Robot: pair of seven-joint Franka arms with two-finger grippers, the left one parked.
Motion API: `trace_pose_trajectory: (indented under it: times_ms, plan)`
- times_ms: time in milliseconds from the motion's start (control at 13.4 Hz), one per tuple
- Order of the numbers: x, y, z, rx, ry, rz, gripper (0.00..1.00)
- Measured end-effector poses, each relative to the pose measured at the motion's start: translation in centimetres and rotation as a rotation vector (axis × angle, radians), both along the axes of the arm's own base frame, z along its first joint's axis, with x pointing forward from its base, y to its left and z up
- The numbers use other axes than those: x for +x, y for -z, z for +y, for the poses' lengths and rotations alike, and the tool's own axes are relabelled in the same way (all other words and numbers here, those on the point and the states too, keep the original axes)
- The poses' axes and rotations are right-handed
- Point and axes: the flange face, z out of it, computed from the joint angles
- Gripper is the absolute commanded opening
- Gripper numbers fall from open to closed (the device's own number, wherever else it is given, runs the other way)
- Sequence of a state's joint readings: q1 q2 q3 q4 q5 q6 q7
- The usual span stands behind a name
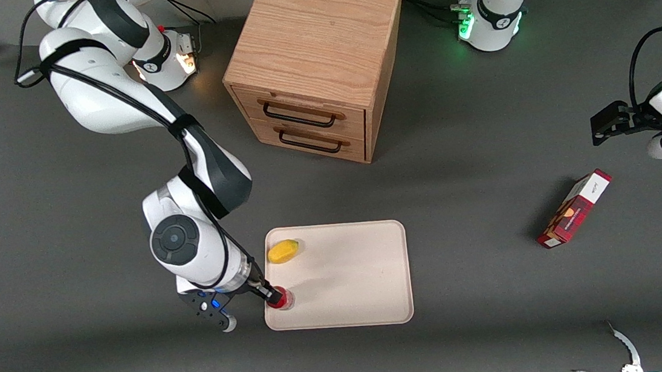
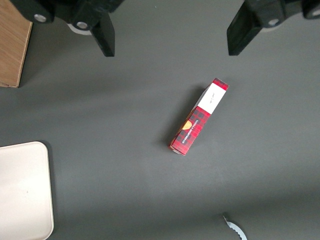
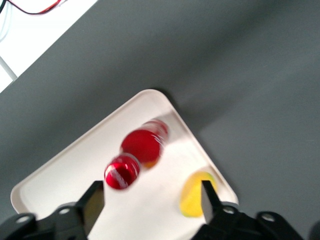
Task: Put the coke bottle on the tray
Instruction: 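Open the right gripper and withdraw it up from the tray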
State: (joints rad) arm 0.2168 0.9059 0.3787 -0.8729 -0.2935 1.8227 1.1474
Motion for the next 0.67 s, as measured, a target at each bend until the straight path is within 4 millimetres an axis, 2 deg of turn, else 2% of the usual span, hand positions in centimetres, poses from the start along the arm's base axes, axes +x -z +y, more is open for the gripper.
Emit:
trace_pose_trajectory:
  times_ms: [75, 149, 299, 373, 448, 522, 672]
  plan:
    - [-1.0, -4.1, -0.8, -0.019, -0.067, 0.019, 1.00]
    - [-2.6, -9.5, -2.3, -0.038, -0.139, 0.043, 1.00]
    - [-7.7, -20.3, -7.2, -0.081, -0.266, 0.109, 1.00]
    - [-10.3, -24.4, -9.7, -0.089, -0.317, 0.137, 1.00]
    - [-12.6, -27.3, -12.2, -0.096, -0.356, 0.161, 1.00]
    - [-14.4, -29.0, -14.7, -0.097, -0.386, 0.181, 1.00]
    - [-16.5, -29.4, -21.0, -0.072, -0.416, 0.218, 1.00]
